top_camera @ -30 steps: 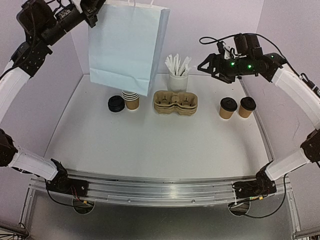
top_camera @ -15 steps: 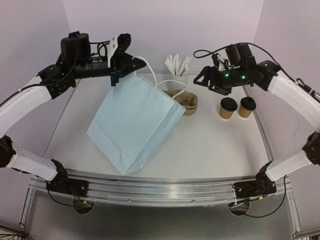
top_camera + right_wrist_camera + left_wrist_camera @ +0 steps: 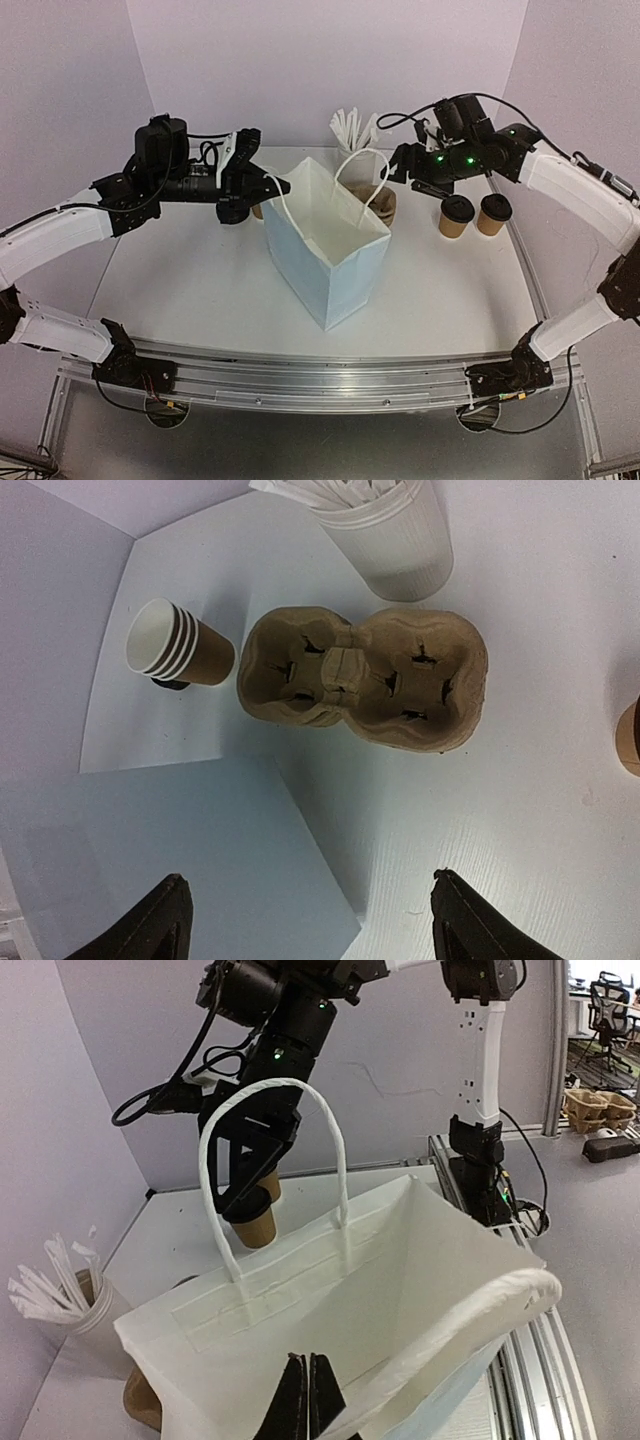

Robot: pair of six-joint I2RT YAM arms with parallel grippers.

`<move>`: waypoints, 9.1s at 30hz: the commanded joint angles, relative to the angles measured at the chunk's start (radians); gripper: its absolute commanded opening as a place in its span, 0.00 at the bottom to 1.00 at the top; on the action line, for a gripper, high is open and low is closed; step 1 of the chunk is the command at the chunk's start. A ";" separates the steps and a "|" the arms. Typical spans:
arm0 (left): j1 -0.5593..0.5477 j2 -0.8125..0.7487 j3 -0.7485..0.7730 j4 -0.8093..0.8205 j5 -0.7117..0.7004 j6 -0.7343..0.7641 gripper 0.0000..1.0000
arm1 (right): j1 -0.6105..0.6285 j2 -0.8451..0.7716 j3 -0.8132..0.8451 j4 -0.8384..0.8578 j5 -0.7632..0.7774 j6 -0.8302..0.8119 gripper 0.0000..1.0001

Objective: Pack the takeout coffee

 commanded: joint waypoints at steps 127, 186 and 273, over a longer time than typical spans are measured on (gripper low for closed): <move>0.451 0.078 0.253 -0.825 0.048 0.064 0.94 | 0.106 0.782 0.669 -0.161 0.443 0.063 0.26; 0.262 0.222 0.551 -0.756 -0.107 -0.392 0.84 | 0.137 0.199 0.738 -0.136 -0.642 -0.867 0.00; 0.059 0.294 0.540 -0.841 -0.218 -0.105 0.00 | 0.486 0.649 0.755 -0.682 -0.230 -1.503 0.05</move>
